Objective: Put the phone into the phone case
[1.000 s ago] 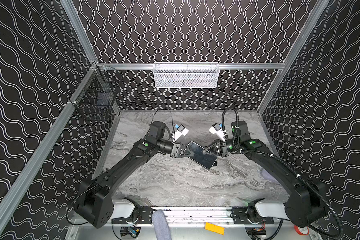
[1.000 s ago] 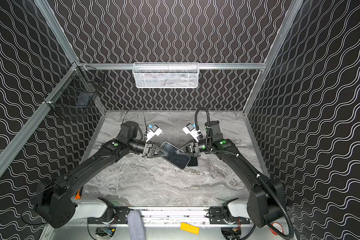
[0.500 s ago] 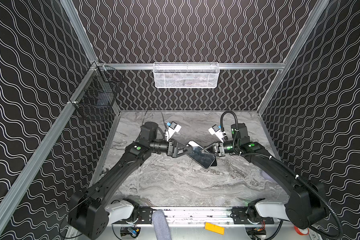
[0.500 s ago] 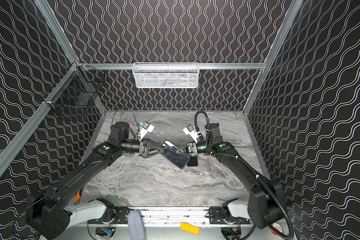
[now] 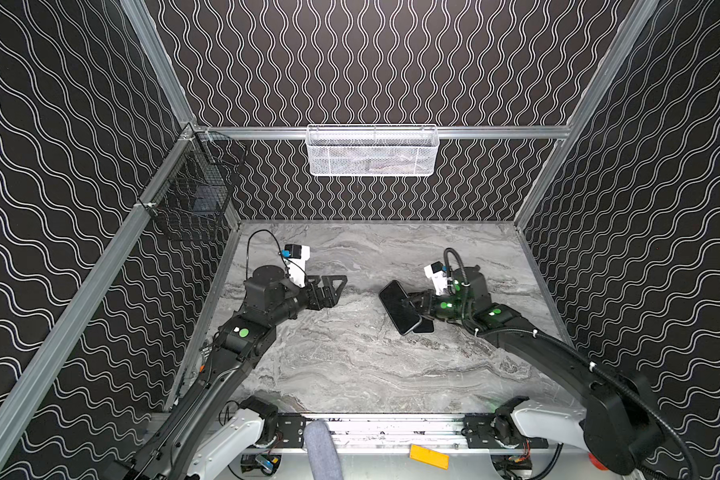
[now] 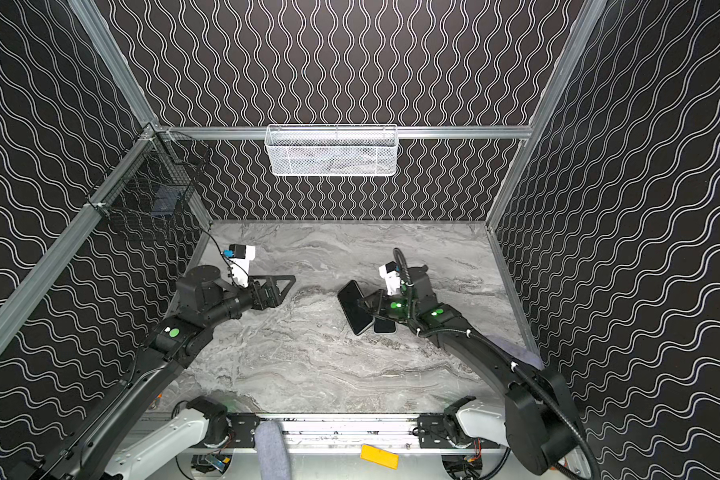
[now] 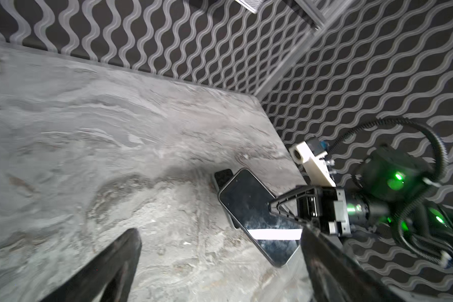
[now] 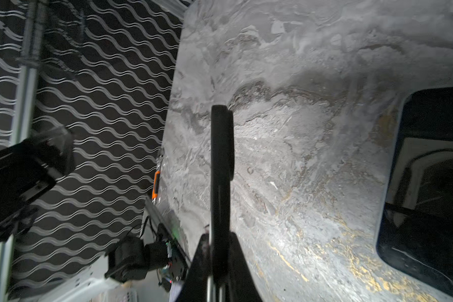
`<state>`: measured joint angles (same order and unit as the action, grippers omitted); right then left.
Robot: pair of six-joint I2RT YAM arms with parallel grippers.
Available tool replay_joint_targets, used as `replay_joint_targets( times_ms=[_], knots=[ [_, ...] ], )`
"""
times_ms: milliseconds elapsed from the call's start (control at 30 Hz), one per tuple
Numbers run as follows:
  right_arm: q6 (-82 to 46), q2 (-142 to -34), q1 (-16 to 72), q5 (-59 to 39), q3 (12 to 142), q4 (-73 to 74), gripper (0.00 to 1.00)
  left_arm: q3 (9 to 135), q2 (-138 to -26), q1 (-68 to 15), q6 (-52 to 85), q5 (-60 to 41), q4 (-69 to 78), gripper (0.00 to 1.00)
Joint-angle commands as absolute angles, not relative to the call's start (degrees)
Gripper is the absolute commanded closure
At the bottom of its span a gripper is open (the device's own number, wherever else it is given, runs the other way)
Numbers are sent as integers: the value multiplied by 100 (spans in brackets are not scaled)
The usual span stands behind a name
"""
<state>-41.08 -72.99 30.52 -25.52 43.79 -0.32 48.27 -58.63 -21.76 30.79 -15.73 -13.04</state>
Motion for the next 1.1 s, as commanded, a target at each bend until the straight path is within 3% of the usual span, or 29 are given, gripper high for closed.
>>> replay_joint_targets(
  times_ms=[0, 167, 333, 467, 700, 1067],
  knots=[
    [-4660, -7590, 3334, -1101, 4537, 376, 100, 4767, -5851, -2171, 3233, -1178, -1143, 2],
    [-4868, -7859, 3583, -800, 4693, 652, 100, 4582, -5890, -2171, 3378, -1530, -1009, 1],
    [-4624, -7420, 3572, -792, 4655, 827, 100, 4272, -6010, -2171, 3676, -2316, -666, 2],
    [-3932, -7157, 3374, -1829, 4761, 833, 100, 4293, -6172, -2150, 3589, -2522, -661, 1],
    [-2063, -7399, 3277, -3292, 5502, -1273, 100, 4711, -6490, -2060, 3207, -2122, -1432, 1],
    [-872, -7418, 3309, -4629, 5490, -1737, 100, 4325, -7251, -1890, 3255, -4547, -49, 1]
  ],
)
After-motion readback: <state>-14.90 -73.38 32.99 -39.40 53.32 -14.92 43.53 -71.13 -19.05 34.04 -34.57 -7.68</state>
